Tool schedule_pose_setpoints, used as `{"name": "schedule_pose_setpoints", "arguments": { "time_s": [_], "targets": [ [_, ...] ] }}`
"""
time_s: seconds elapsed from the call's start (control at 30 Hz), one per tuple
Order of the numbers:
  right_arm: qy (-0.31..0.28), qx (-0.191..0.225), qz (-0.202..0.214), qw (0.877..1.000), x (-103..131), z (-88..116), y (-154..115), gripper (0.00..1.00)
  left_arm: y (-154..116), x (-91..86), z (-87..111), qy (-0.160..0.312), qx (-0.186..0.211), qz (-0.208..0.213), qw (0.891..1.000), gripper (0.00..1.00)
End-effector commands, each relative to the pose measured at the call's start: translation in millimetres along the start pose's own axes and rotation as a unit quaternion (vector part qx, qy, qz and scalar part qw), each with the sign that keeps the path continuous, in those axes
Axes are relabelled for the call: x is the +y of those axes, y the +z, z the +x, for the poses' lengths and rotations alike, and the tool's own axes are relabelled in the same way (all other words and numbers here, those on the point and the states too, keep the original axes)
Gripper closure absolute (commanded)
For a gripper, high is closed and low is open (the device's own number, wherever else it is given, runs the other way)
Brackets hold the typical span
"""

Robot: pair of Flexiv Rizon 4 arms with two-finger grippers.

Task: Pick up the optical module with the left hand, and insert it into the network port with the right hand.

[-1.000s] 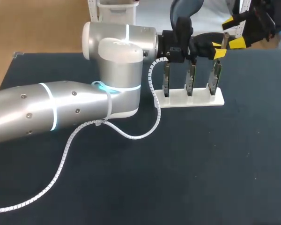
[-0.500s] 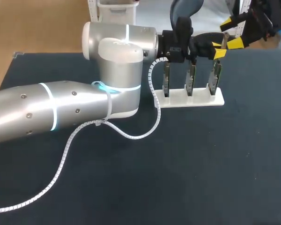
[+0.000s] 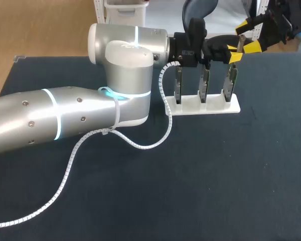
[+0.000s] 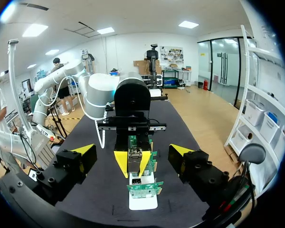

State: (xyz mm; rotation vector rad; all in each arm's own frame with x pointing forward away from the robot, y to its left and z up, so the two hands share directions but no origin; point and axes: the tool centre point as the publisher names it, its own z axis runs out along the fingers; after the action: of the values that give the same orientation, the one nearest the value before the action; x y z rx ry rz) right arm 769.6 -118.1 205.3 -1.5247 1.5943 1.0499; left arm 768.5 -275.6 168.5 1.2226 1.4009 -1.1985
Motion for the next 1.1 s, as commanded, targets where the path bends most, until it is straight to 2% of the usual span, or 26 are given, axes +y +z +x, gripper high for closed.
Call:
{"name": "schedule_pose_setpoints", "arguments": {
  "time_s": [0.03,0.7,0.73,0.77,1.1],
  "targets": [
    [-0.002,0.000,-0.002,1.000,-1.8,-0.1,0.3,1.00,1.2,2.3,-0.6,-0.001,0.002,0.002,1.000,1.00],
    [-0.008,0.003,-0.003,1.000,-1.0,-0.1,0.9,1.00,1.2,2.3,-0.6,-0.001,0.002,0.002,1.000,0.98],
    [-0.008,0.003,-0.003,1.000,-1.0,-0.1,0.9,1.00,1.2,2.3,-0.6,-0.001,0.002,0.002,1.000,0.59],
    [-0.009,0.003,-0.003,1.000,-1.0,-0.2,1.0,1.00,1.2,2.3,-0.6,-0.001,0.002,0.002,1.000,0.00],
    [-0.009,0.005,-0.002,1.000,-1.4,0.9,1.7,1.00,-0.2,2.6,-1.1,0.004,0.001,0.005,1.000,0.00]
  ]
}}
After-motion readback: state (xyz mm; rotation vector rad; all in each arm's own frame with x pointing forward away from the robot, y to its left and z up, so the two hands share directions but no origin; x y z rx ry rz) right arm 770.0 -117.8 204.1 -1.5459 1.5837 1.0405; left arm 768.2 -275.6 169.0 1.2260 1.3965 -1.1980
